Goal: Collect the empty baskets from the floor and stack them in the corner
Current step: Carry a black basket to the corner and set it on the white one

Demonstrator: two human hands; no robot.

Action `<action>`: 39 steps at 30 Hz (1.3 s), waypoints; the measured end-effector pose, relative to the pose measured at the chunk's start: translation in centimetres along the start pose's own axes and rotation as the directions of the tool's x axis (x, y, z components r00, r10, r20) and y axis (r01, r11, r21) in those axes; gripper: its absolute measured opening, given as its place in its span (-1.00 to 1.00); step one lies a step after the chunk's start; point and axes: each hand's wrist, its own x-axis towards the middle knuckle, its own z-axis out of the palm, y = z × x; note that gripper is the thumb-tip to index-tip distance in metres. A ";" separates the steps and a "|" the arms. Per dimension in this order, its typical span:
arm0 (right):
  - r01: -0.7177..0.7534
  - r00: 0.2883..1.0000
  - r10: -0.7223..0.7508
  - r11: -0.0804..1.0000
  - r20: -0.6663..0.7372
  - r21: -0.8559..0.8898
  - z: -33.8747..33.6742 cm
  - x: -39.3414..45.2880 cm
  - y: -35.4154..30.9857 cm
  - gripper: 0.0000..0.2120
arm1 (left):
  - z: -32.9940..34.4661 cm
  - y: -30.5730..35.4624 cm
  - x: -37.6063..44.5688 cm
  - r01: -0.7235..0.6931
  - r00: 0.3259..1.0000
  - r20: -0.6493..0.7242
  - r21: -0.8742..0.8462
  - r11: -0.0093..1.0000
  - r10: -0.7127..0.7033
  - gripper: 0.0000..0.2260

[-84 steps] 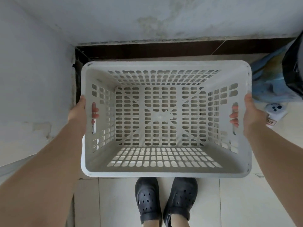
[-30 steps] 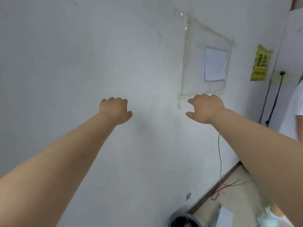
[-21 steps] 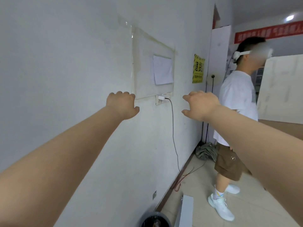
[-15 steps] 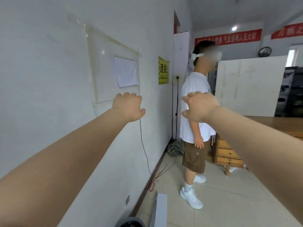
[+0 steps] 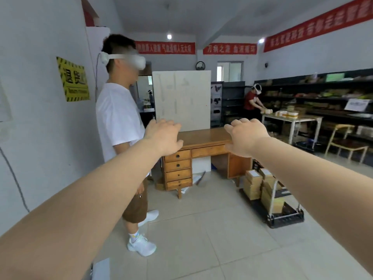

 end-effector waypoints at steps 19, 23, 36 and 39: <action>-0.522 0.765 0.593 0.799 0.250 -0.298 15.0 -4.1 27.6 -0.40 | 3.2 32.3 25.4 -0.616 0.776 -0.257 -0.113 0.780 0.576 -0.53; -0.594 0.693 0.683 0.723 0.231 -0.354 16.9 -4.2 32.0 -0.43 | 3.2 38.0 29.8 -0.726 0.656 -0.325 -0.023 0.688 0.681 -0.54; -0.711 0.481 0.845 0.532 0.234 -0.460 24.6 -8.4 49.5 -0.33 | 1.5 60.5 40.2 -0.864 0.474 -0.411 -0.051 0.500 0.778 -0.55; -0.734 0.465 0.860 0.508 0.212 -0.451 26.6 -9.3 55.1 -0.34 | 0.9 66.0 43.2 -0.857 0.491 -0.418 -0.076 0.510 0.764 -0.53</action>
